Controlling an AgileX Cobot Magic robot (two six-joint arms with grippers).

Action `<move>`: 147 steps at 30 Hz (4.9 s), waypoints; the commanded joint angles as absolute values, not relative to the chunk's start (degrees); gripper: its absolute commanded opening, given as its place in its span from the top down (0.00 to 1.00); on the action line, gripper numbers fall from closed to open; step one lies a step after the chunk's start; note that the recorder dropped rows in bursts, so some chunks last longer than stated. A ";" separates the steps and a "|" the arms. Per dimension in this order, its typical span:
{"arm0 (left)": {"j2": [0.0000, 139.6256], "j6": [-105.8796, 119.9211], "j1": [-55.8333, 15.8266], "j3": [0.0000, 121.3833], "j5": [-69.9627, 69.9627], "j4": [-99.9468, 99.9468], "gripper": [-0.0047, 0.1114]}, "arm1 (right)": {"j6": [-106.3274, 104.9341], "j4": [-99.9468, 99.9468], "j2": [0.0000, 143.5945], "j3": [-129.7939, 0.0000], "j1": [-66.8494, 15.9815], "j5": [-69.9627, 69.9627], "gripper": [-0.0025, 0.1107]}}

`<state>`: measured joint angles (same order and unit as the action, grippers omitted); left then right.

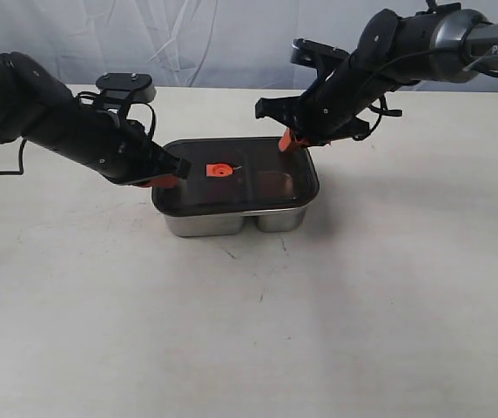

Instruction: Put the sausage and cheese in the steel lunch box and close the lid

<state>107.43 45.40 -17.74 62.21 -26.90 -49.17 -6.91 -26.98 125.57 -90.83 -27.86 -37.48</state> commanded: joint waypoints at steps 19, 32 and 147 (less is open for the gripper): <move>87.18 44.95 -17.85 65.61 -28.44 -43.84 0.96 | -2.53 -10.98 95.39 -85.82 -27.99 -47.89 0.98; 46.92 40.53 -17.85 52.74 -32.24 -44.36 0.96 | 0.00 -7.98 47.91 -53.50 -27.99 -42.23 0.98; 1.67 13.44 6.65 19.53 -30.29 -23.45 0.96 | 0.00 -0.60 0.00 0.00 11.23 -20.46 0.98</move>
